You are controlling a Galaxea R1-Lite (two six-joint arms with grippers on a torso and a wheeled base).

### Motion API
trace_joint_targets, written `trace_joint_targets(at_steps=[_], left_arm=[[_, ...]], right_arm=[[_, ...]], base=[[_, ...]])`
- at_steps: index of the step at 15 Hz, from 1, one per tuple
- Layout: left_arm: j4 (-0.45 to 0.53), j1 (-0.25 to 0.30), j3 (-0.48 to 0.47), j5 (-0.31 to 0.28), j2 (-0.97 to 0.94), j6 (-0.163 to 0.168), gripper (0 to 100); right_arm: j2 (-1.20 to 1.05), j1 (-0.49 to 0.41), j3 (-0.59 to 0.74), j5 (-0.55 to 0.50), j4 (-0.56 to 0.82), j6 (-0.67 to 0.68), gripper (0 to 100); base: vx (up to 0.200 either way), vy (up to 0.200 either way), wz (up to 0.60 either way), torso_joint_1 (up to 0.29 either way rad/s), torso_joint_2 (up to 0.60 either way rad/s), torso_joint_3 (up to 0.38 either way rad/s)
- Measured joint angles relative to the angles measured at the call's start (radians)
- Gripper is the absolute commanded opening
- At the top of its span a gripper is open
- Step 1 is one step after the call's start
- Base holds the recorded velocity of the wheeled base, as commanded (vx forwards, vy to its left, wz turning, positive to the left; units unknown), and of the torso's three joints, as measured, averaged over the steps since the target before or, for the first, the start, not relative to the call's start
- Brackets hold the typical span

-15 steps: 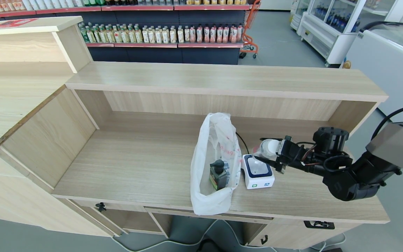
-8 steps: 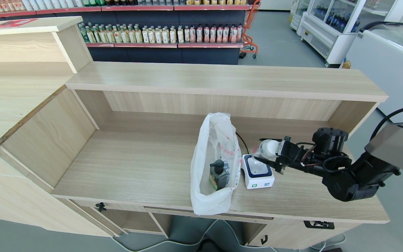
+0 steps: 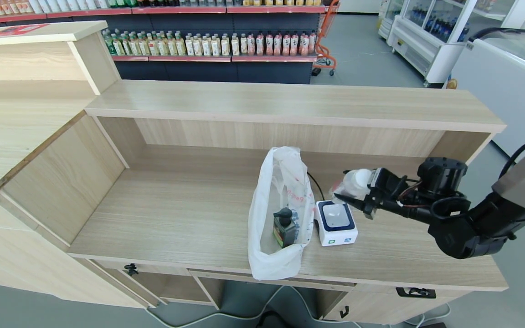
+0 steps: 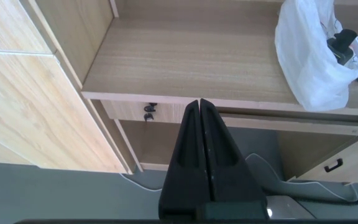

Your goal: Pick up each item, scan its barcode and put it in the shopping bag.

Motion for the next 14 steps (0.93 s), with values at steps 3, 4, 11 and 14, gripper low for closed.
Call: trace_joint_targets(at_steps=[3, 4, 11, 14], left_arm=[[0.000, 0.000, 0.000, 0.000, 0.000, 0.001, 0], [0.000, 0.000, 0.000, 0.000, 0.000, 0.000, 0], [0.000, 0.000, 0.000, 0.000, 0.000, 0.000, 0], [0.000, 0.000, 0.000, 0.000, 0.000, 0.000, 0]], right_arm=[[-0.186, 0.001, 0.035, -0.139, 0.063, 0.302, 0], [-0.255, 0.001, 0.048, -0.197, 0.112, 0.396, 0], [-0.555, -0.012, 0.101, -0.458, 0.369, 0.694, 0], [-0.578, -0.034, 0.142, -0.461, 0.370, 0.714, 0]], base=[[0.000, 0.000, 0.00, 0.000, 0.00, 0.000], [0.000, 0.000, 0.00, 0.000, 0.00, 0.000], [0.000, 0.000, 0.00, 0.000, 0.00, 0.000], [0.000, 0.000, 0.00, 0.000, 0.00, 0.000]])
